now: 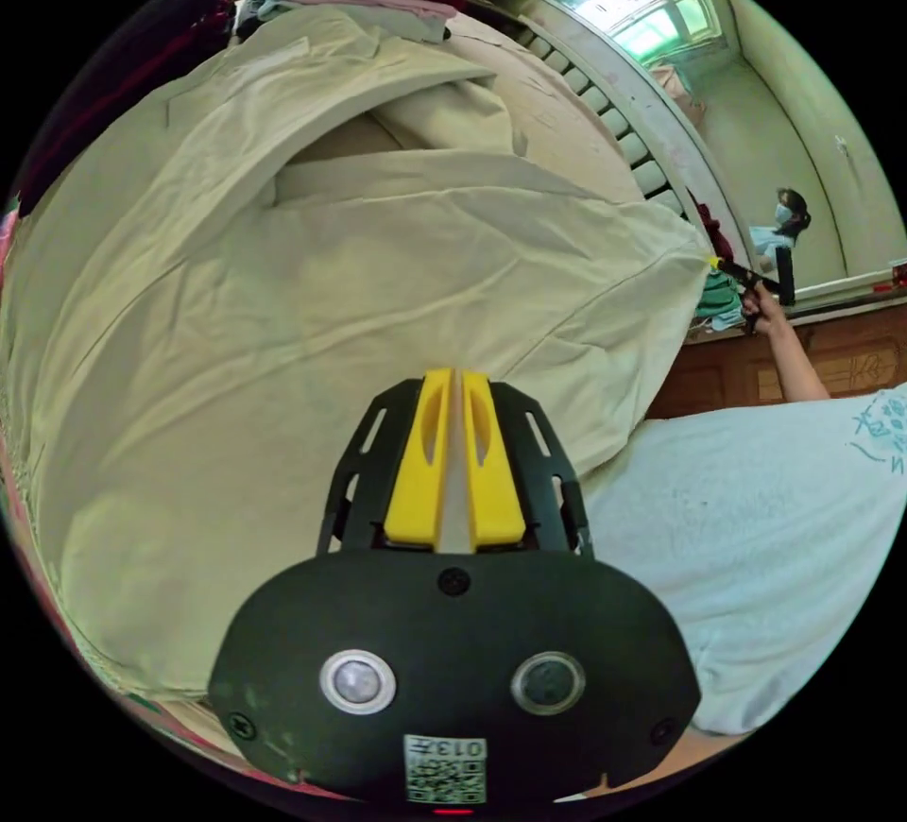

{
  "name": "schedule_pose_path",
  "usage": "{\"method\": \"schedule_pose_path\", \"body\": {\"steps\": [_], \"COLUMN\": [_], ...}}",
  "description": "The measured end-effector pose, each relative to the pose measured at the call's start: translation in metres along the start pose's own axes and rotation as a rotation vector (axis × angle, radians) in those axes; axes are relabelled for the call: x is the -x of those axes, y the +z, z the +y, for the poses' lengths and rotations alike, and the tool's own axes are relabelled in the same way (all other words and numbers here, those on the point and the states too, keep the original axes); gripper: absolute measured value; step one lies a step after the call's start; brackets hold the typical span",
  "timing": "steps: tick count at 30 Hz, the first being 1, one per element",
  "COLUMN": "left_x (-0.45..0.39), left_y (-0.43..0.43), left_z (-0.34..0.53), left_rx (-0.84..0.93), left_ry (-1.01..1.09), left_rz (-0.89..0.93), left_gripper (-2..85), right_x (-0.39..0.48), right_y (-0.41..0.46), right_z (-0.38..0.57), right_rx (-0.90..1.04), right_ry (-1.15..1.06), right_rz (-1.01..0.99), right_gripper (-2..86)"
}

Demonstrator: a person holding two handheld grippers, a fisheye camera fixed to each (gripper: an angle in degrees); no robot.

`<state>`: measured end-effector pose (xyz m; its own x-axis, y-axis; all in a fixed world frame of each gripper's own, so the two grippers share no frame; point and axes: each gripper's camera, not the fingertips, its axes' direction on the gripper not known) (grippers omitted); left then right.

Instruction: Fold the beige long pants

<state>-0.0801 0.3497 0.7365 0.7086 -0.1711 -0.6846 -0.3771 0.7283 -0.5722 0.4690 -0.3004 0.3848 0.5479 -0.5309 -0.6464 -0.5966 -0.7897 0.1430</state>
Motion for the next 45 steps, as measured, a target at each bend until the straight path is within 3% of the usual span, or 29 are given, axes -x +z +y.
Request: {"method": "schedule_pose_path", "body": {"steps": [2, 5, 7, 10, 12, 15, 19, 22, 24, 25, 27, 28, 31, 36, 38, 40, 43, 45], "left_x": [0.012, 0.028, 0.029, 0.032, 0.038, 0.053, 0.061, 0.061, 0.062, 0.066, 0.077, 0.083, 0.096, 0.094, 0.089, 0.092, 0.109, 0.122], "left_y": [0.012, 0.016, 0.005, -0.013, -0.021, -0.031, -0.03, -0.002, 0.023, 0.04, 0.057, 0.056, 0.027, -0.018, -0.017, 0.004, 0.04, 0.034], "left_z": [0.007, 0.016, 0.021, 0.018, 0.012, 0.0, -0.042, -0.083, -0.103, -0.112, -0.12, -0.119, -0.108, -0.071, -0.058, -0.059, -0.059, -0.056], "left_rx": [-0.021, -0.024, -0.089, -0.167, -0.187, -0.22, -0.201, -0.128, -0.05, 0.012, 0.099, 0.102, -0.014, -0.176, -0.215, -0.098, 0.143, 0.136], "left_ry": [-0.048, -0.116, -0.119, -0.116, -0.123, -0.119, 0.023, 0.15, 0.219, 0.251, 0.246, 0.229, 0.211, 0.327, 0.442, 0.481, 0.469, 0.439], "left_rz": [0.032, 0.062, -0.006, -0.169, -0.277, -0.408, -0.518, -0.492, -0.479, -0.459, -0.45, -0.474, -0.417, -0.438, -0.303, -0.234, -0.154, -0.1], "left_gripper": [1.5, 2.6, 3.9, 6.2, 7.2, 10.5, 16.4, 18.4, 17.0, 14.9, 2.7, 1.8, 0.8, 1.0, 2.1, 3.9, 6.8, 7.6], "right_x": [-0.04, -0.069, -0.049, 0.017, 0.101, 0.224, 0.326, 0.381, 0.41, 0.414, 0.426, 0.429, 0.441, 0.405, 0.382, 0.356, 0.301, 0.256], "right_y": [0.02, 0.005, -0.01, 0.0, 0.041, 0.102, 0.157, 0.186, 0.203, 0.203, 0.197, 0.193, 0.147, 0.033, 0.016, 0.022, 0.07, 0.082], "right_z": [0.028, 0.063, 0.054, -0.004, -0.06, -0.109, -0.149, -0.167, -0.174, -0.176, -0.185, -0.187, -0.197, -0.183, -0.163, -0.144, -0.103, -0.076], "right_rx": [0.098, -0.051, -0.189, -0.257, -0.197, -0.034, 0.103, 0.203, 0.287, 0.289, 0.324, 0.325, 0.218, -0.225, -0.261, -0.216, 0.096, 0.269], "right_ry": [0.228, 0.449, 0.388, 0.147, -0.102, -0.397, -0.506, -0.562, -0.591, -0.588, -0.613, -0.641, -0.815, -0.993, -0.989, -0.903, -0.743, -0.576], "right_rz": [0.077, 0.128, 0.133, -0.066, -0.303, -0.44, -0.506, -0.413, -0.295, -0.267, -0.248, -0.241, -0.054, 0.618, 0.62, 0.636, 0.615, 0.49], "right_gripper": [1.7, 4.0, 6.1, 9.3, 10.3, 12.1, 15.1, 14.6, 9.4, 7.3, 4.3, 4.0, 3.5, 3.6, 4.5, 5.9, 7.2, 9.1]}}
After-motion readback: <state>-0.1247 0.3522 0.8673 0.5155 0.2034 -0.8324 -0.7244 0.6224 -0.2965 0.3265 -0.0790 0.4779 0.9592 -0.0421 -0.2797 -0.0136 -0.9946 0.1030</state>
